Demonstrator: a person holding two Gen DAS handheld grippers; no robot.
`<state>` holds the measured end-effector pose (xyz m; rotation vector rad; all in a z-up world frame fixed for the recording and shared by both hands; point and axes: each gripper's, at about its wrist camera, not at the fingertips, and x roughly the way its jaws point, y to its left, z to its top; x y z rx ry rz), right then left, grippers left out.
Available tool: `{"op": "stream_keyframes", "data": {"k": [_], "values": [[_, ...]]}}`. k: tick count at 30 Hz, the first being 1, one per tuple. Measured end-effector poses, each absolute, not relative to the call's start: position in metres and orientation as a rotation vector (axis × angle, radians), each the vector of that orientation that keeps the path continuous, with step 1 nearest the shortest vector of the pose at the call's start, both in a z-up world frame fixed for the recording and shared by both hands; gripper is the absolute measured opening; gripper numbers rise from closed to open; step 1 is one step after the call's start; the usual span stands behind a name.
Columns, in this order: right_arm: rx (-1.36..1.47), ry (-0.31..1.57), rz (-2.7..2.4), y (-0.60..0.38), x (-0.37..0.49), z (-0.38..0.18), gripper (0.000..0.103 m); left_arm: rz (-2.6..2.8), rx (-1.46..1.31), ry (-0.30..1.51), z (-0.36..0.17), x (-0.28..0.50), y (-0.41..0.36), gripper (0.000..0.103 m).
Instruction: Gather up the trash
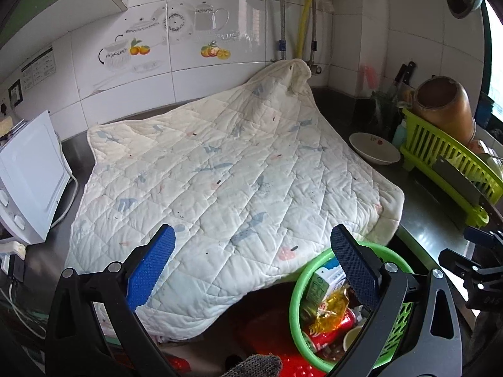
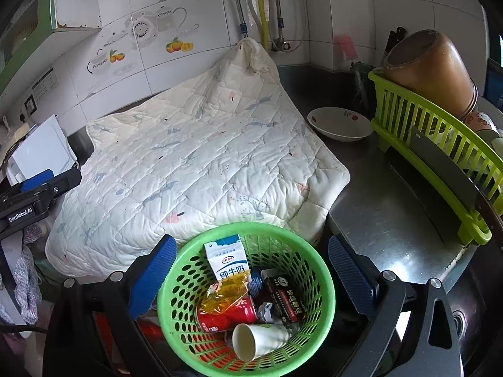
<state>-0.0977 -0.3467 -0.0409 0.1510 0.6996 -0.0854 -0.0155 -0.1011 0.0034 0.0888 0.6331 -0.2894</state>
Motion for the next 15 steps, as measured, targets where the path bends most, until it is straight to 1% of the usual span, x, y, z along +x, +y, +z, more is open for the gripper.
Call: {"op": "stream_keyframes", "data": {"k": [15], "values": [[0.172, 0.65, -0.099, -0.35, -0.103, -0.025, 0.095, -0.28, 0.042, 0.627, 0.015, -0.017, -0.092, 0.098]]}}
